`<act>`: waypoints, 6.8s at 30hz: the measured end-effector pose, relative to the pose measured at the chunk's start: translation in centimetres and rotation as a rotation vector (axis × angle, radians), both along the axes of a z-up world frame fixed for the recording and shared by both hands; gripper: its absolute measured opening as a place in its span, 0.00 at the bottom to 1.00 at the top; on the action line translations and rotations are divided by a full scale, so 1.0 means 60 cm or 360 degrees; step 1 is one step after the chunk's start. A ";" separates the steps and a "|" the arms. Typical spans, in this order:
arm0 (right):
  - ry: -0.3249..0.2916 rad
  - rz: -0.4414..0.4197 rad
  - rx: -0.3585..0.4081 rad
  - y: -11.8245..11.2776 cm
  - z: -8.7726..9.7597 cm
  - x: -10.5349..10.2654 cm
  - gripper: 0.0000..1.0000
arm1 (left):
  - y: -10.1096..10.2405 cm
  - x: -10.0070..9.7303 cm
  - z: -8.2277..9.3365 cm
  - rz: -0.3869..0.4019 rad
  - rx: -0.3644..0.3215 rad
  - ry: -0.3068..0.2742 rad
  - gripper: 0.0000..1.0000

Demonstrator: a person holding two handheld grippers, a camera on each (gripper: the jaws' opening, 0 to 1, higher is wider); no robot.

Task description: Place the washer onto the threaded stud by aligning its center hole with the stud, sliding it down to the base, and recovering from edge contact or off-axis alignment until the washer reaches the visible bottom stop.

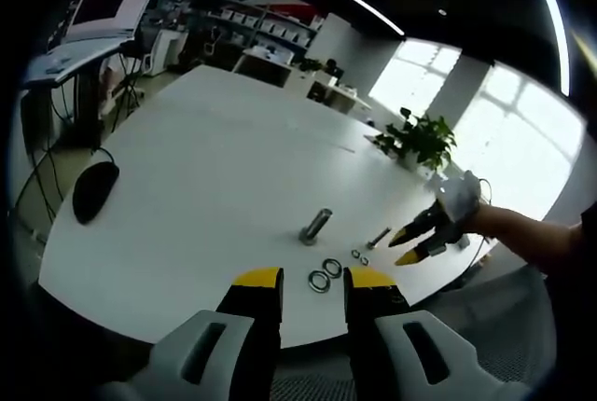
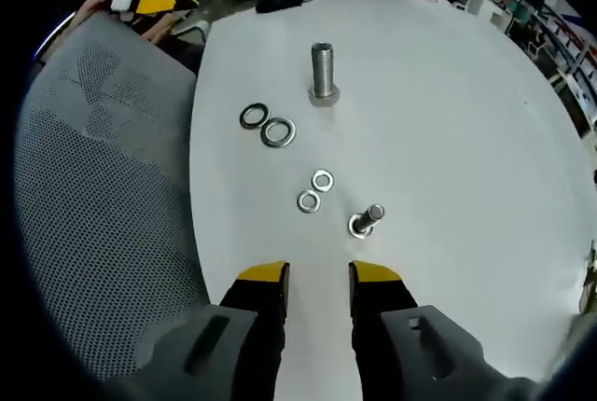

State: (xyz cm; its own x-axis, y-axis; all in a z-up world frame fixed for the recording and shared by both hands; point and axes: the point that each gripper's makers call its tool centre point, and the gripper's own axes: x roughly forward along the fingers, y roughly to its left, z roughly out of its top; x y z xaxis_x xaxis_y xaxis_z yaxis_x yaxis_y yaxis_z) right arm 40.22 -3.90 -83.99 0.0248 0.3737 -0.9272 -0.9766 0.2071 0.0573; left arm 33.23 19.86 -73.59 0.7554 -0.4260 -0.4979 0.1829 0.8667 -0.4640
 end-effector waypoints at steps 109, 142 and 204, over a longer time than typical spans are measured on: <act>-0.0016 0.0079 -0.0113 0.053 0.011 -0.006 0.14 | -0.001 0.000 0.001 -0.0006 -0.0001 -0.0013 0.23; -0.0237 0.0010 -0.0040 0.016 0.088 0.063 0.14 | -0.002 -0.002 -0.002 -0.0019 0.0010 -0.0001 0.23; -0.0167 0.0046 -0.0190 0.012 -0.023 0.053 0.14 | 0.002 -0.001 -0.002 0.0006 0.0008 0.0006 0.23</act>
State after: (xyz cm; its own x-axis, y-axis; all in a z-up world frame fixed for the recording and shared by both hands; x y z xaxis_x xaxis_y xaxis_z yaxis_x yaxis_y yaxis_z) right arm 43.43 -3.18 -85.35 0.1149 0.2628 -0.9580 -0.9816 0.1782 -0.0689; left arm 33.15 19.96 -73.73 0.7550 -0.4206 -0.5031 0.1779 0.8698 -0.4602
